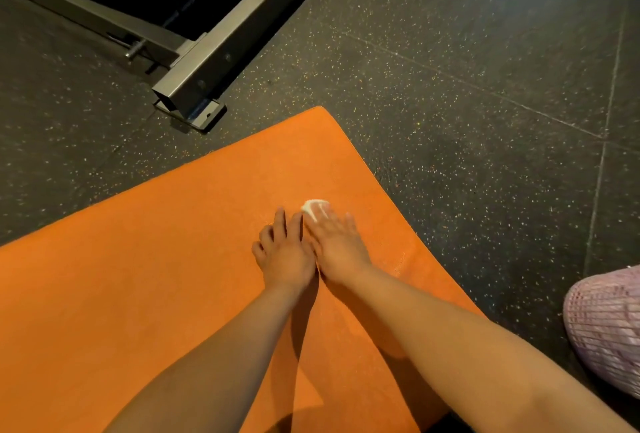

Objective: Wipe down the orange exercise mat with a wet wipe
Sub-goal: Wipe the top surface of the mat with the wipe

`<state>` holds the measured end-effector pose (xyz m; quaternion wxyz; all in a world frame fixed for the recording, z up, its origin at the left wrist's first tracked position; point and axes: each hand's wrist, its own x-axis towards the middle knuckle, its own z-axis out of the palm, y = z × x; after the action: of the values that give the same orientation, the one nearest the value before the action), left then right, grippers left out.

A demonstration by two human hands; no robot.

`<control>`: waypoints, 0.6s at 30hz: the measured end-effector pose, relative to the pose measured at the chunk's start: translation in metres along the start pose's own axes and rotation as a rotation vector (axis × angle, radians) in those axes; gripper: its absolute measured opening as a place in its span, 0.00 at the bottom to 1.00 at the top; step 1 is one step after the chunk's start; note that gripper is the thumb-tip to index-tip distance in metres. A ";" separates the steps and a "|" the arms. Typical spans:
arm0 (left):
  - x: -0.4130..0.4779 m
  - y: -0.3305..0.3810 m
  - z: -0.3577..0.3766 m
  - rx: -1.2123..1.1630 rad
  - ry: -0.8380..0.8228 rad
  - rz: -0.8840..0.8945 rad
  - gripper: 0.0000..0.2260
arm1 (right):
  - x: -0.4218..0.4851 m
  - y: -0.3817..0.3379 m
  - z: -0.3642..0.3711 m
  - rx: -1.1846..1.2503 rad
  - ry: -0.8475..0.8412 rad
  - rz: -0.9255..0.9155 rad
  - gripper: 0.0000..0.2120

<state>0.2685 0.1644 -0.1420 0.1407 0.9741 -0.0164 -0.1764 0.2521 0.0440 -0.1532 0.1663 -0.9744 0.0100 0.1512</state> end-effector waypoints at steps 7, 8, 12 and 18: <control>0.003 -0.023 -0.002 0.017 -0.031 0.030 0.26 | 0.027 0.042 -0.026 0.030 0.106 0.394 0.27; 0.005 -0.024 -0.003 0.016 -0.020 0.037 0.25 | 0.032 0.042 -0.028 0.059 0.109 0.438 0.27; 0.016 -0.023 -0.007 -0.002 0.037 0.024 0.24 | 0.037 -0.002 -0.016 0.025 0.070 0.207 0.29; 0.022 -0.025 -0.006 0.009 0.036 -0.015 0.24 | 0.038 -0.011 -0.014 -0.071 -0.035 -0.026 0.26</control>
<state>0.2907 0.1885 -0.1513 0.1352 0.9779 -0.0071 -0.1596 0.2929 0.0510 -0.1482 0.1339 -0.9769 -0.0108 0.1665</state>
